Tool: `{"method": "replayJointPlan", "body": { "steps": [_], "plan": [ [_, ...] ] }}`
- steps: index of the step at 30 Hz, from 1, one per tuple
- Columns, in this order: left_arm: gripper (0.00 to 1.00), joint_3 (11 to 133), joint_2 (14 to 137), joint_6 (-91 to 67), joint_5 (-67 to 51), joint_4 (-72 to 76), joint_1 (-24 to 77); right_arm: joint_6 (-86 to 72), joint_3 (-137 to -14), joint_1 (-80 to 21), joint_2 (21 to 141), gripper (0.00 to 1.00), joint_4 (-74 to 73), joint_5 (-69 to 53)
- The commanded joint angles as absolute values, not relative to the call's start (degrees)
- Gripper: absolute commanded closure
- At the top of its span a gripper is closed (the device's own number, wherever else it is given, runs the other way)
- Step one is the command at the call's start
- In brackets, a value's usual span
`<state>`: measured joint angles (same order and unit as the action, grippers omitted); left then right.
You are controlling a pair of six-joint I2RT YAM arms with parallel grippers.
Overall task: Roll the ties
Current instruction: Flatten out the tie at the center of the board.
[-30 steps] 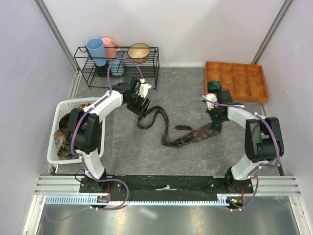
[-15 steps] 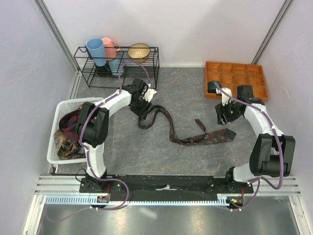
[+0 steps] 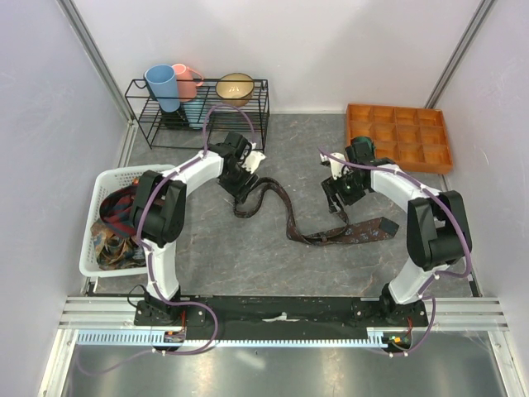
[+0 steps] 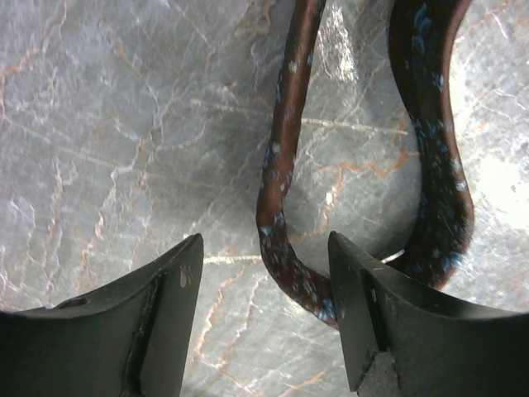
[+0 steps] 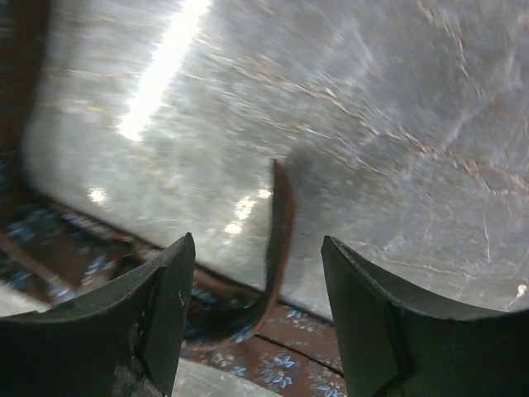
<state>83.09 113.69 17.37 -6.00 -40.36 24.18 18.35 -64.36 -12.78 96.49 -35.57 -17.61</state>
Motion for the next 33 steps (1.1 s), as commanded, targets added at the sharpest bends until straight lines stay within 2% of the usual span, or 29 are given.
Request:
{"method": "replayJointPlan", "body": {
  "steps": [1,4,5,7,8,10,13,18,21,28,33],
  "plan": [
    [0.32,86.5,116.0,21.9,-4.2,-40.3,24.6,16.9,-65.7,-12.7,97.6,0.31,-33.1,-11.0],
    [0.36,87.7,117.4,23.0,-4.0,-41.2,24.8,17.3,-63.9,-12.6,97.7,0.42,-33.1,-10.1],
    [0.40,88.0,117.6,23.3,-4.0,-41.6,24.8,17.1,-63.6,-12.6,97.6,0.55,-33.1,-9.8],
    [0.47,88.2,117.3,23.3,-4.3,-42.0,24.8,16.8,-63.0,-12.2,97.3,0.72,-33.1,-9.2],
    [0.54,88.1,117.0,23.7,-4.5,-42.0,24.8,16.4,-62.9,-12.0,97.0,0.89,-33.2,-9.2],
    [0.62,87.5,115.5,24.1,-4.3,-42.1,24.8,16.3,-62.6,-11.4,96.2,1.00,-33.5,-9.2],
    [0.75,86.7,113.4,25.0,-4.0,-42.1,24.7,16.7,-62.5,-9.8,94.9,1.00,-34.4,-9.8],
    [0.87,84.6,110.0,25.5,-6.5,-42.0,24.6,18.3,-61.9,-5.2,90.4,1.00,-37.3,-14.1],
    [0.98,83.8,106.4,26.6,-8.3,-42.1,24.6,19.9,-60.1,-2.8,87.5,1.00,-38.8,-15.0],
    [0.98,77.8,92.6,35.4,-8.1,-43.5,24.6,24.5,-54.9,-0.4,83.3,1.00,-41.6,-14.9],
    [0.98,65.7,79.0,45.8,-2.9,-43.6,24.6,27.2,-52.4,2.0,83.3,1.00,-42.5,-14.9]
  ]
}}
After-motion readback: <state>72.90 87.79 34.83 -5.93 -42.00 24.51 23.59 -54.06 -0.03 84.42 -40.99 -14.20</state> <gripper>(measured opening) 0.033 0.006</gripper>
